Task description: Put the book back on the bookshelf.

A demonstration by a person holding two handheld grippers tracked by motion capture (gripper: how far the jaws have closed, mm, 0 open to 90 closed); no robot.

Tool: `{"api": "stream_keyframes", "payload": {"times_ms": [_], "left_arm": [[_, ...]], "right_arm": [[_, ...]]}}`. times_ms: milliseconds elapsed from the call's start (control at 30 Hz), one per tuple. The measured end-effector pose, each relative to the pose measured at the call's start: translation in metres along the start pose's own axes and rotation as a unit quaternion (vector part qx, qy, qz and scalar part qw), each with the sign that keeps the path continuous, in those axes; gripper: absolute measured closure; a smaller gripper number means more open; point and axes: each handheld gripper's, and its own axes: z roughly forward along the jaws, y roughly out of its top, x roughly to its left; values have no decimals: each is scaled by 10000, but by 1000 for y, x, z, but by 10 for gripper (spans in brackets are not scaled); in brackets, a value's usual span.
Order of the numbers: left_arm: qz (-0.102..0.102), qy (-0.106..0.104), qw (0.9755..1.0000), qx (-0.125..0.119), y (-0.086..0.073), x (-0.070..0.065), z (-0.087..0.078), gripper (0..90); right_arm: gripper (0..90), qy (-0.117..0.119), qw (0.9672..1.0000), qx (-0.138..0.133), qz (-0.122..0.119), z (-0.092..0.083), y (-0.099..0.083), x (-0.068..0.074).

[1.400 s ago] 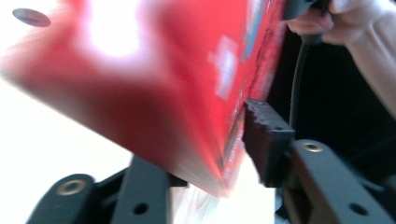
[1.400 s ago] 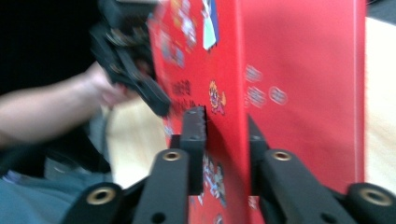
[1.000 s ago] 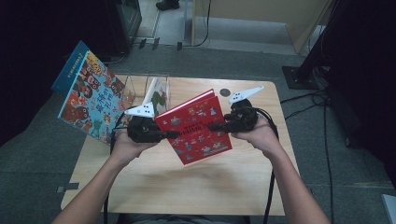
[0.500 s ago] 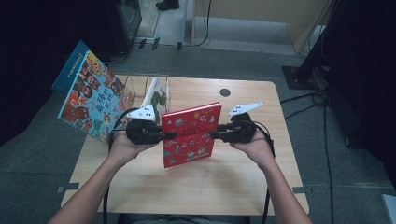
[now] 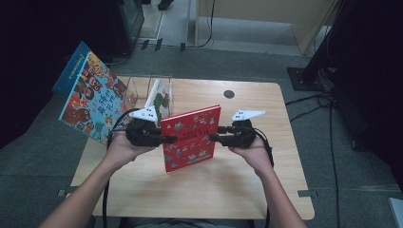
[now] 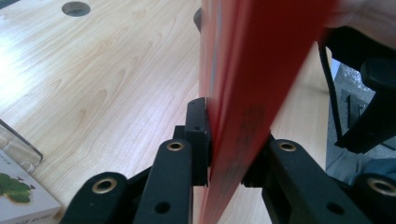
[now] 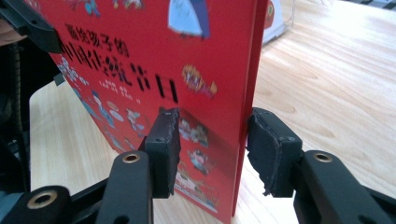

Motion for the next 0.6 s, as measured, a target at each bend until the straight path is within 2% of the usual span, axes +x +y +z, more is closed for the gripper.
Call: {"api": "stream_keyframes", "payload": {"times_ms": [67,200,300,467,600], "left_arm": [[20,37,9999,113,3,-1,-3,772],[-12,95,9994,340,6,-3,-7,773],[-108,78,9995,299,11,-2,-13,765],[-87,156,9977,661,25,-3,-16,763],[-88,207,9966,797,41,-3,-17,749]], "right_arm": [[551,98,10000,-21,-2,2,1,1],[552,94,9999,-28,-48,5,2,4],[567,175,9998,-71,-28,6,3,4],[560,122,9999,-66,-81,8,5,7],[553,131,9998,-74,-105,9,7,7]]}}
